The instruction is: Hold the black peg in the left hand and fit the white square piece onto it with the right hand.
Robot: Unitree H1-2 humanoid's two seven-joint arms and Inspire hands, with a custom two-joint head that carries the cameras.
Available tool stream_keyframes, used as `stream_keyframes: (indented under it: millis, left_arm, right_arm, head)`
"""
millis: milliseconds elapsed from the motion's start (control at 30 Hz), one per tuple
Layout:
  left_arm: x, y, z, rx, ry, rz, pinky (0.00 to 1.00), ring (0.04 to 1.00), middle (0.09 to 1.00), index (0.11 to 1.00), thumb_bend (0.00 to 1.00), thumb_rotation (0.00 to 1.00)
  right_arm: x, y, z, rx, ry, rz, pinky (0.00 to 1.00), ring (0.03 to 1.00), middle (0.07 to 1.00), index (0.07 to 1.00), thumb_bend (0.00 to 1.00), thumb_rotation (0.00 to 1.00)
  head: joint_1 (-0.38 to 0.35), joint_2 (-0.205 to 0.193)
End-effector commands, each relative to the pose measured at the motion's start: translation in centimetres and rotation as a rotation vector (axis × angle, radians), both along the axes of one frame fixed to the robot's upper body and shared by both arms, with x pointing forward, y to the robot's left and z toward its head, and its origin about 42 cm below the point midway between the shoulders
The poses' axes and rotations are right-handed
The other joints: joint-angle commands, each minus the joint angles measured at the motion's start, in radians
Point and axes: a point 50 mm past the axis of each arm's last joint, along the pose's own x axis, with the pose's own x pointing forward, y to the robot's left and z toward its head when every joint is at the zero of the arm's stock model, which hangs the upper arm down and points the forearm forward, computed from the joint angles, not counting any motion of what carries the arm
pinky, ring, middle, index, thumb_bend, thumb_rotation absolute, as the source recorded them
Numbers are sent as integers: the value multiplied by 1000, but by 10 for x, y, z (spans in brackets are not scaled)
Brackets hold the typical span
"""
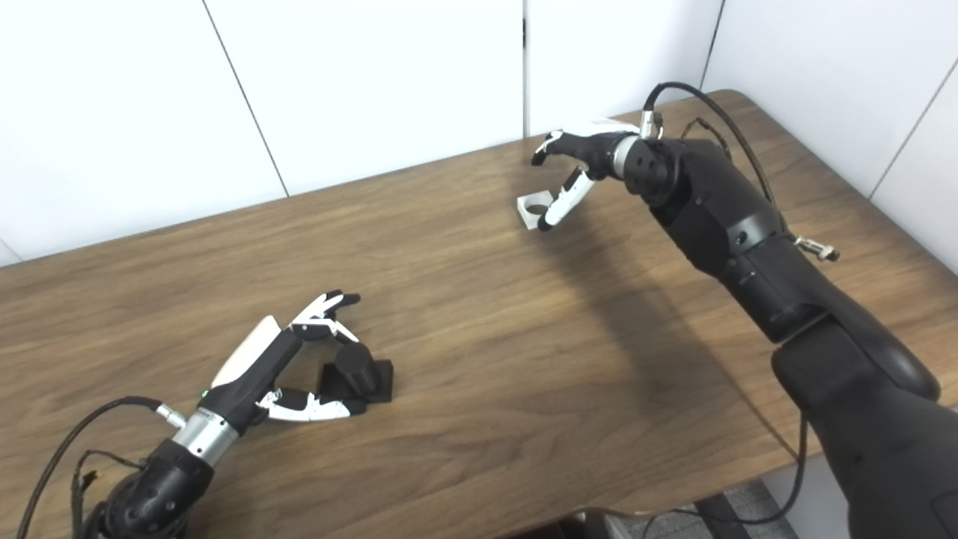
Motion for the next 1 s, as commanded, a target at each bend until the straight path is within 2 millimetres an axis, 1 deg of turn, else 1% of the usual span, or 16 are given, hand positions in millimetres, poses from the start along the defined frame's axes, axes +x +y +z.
stream_keyframes:
  millis: [0, 133, 400, 533, 767, 967]
  left_arm:
    - [2, 8, 3, 27, -1, 24, 896, 1000, 944, 493, 519, 84]
    - [4, 8, 5, 31, -9, 22, 892, 998, 945, 493, 519, 84]
    - [4, 8, 7, 26, -10, 22, 904, 998, 949, 493, 520, 81]
    - [4, 8, 7, 28, -7, 24, 905, 999, 949, 493, 519, 82]
    - [3, 8, 9, 24, -18, 26, 892, 995, 945, 492, 519, 83]
    - [0, 6, 10, 26, -15, 23, 883, 997, 946, 492, 519, 84]
  right_arm:
    - [5, -3, 31, -29, -65, 13, 1000, 1000, 1000, 857, 891, 309]
    - [5, -3, 24, -39, -45, 8, 1000, 1000, 1000, 853, 891, 312]
    - [5, -6, 11, -27, -35, -10, 1000, 1000, 1000, 826, 863, 277]
    - [5, -7, 5, -30, -31, -15, 1000, 1000, 997, 815, 836, 289]
    - [8, -10, -4, -25, -26, -21, 1000, 1000, 991, 807, 826, 294]
    - [13, -9, -10, -22, -26, -21, 1000, 1000, 985, 806, 816, 318]
  head:
    - [0, 2]
    - [0, 4]
    - [9, 9]
    - [13, 12]
    - [20, 18]
    - [31, 25]
